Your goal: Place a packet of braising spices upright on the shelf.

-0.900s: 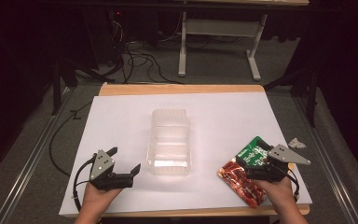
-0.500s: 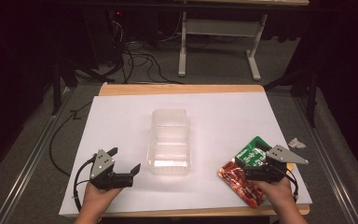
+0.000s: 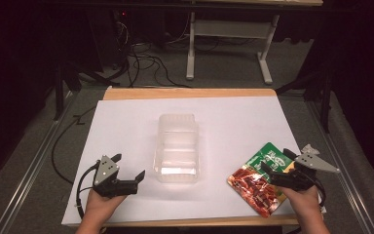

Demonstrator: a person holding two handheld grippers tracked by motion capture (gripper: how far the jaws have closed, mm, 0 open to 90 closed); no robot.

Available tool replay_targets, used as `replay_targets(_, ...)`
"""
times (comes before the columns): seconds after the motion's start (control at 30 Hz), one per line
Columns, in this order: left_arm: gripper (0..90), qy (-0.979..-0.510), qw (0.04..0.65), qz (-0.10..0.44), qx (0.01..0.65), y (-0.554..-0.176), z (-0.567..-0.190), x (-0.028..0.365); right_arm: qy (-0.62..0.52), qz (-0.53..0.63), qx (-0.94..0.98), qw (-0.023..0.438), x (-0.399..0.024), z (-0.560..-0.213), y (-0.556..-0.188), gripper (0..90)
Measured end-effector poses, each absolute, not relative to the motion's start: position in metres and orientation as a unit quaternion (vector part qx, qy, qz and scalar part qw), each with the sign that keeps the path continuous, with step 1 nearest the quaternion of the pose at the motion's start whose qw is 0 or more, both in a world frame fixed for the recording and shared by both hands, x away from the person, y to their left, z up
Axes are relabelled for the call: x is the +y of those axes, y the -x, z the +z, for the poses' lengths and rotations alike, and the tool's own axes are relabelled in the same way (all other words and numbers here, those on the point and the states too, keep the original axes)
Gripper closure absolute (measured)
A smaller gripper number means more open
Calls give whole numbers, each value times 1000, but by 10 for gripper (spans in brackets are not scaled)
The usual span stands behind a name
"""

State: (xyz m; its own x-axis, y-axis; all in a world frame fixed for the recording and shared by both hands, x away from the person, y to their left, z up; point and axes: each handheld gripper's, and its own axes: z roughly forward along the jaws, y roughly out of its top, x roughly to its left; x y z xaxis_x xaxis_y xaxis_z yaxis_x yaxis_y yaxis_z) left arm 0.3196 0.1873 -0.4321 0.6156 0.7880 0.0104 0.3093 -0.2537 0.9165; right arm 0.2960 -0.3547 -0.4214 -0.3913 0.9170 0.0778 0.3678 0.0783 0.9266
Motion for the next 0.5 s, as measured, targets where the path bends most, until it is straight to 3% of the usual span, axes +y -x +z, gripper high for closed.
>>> replay_targets(0.27,22,-751,492,236,372,-335,-435,189,-526,457,656,291,-389,-429,-289,28)
replay_targets(0.5,26,-741,504,241,373,-341,-431,185,-565,441,644,269,-415,-441,-283,55)
